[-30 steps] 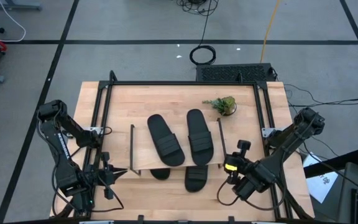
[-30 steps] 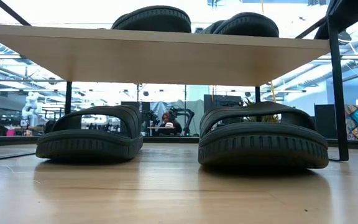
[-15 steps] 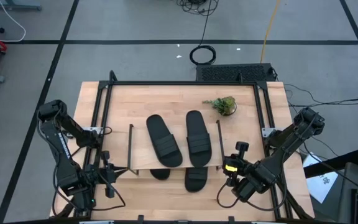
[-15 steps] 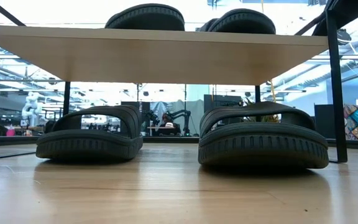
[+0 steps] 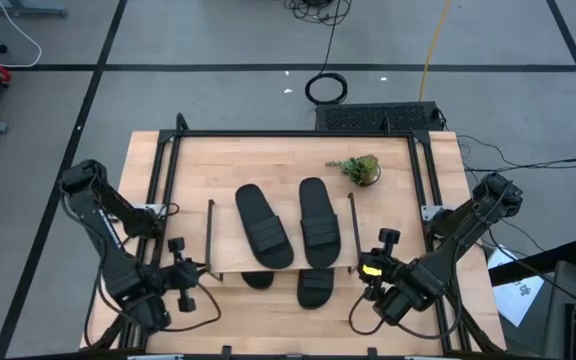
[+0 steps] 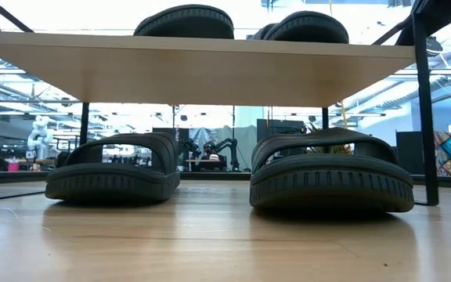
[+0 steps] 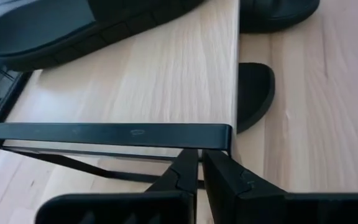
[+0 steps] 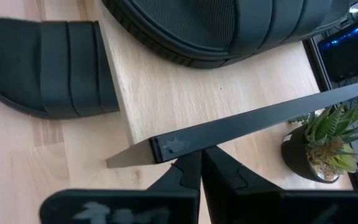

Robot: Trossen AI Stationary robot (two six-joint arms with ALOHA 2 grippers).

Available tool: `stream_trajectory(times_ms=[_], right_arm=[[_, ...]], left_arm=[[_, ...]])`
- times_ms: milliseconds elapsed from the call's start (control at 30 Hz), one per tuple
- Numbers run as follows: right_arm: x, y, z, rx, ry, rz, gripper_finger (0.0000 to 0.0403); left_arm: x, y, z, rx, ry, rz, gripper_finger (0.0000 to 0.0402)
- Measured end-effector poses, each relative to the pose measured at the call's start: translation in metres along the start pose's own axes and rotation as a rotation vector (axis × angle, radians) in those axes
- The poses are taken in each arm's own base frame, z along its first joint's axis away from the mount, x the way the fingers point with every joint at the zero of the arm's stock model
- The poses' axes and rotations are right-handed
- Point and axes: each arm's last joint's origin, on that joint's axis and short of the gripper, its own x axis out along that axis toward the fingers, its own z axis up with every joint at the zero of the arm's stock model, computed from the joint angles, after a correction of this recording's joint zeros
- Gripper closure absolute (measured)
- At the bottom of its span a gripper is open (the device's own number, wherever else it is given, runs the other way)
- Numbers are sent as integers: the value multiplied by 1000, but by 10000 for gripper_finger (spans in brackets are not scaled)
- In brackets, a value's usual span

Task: Pick and place slides into the shelf
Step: Adjust the shelf

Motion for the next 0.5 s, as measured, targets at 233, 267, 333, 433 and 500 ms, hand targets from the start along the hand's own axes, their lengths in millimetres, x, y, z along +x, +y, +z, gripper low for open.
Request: stream_trajectory(times_ms=[233, 267, 333, 433, 500], right_arm=[[-5, 4, -4, -15, 6, 32, 403], [-6, 6, -5, -16, 0, 40, 403], [-10, 10, -6, -13, -18, 61, 403], [-16, 17, -9, -4, -49, 104, 403], [-20, 21, -10, 11, -70, 130, 403]], left_arm=[[15, 1, 18, -36, 62, -62, 376], [15, 1, 19, -40, 65, -64, 376], [13, 1, 22, -44, 67, -69, 376], [10, -1, 27, -57, 73, -94, 376], [7, -2, 31, -69, 81, -117, 376]])
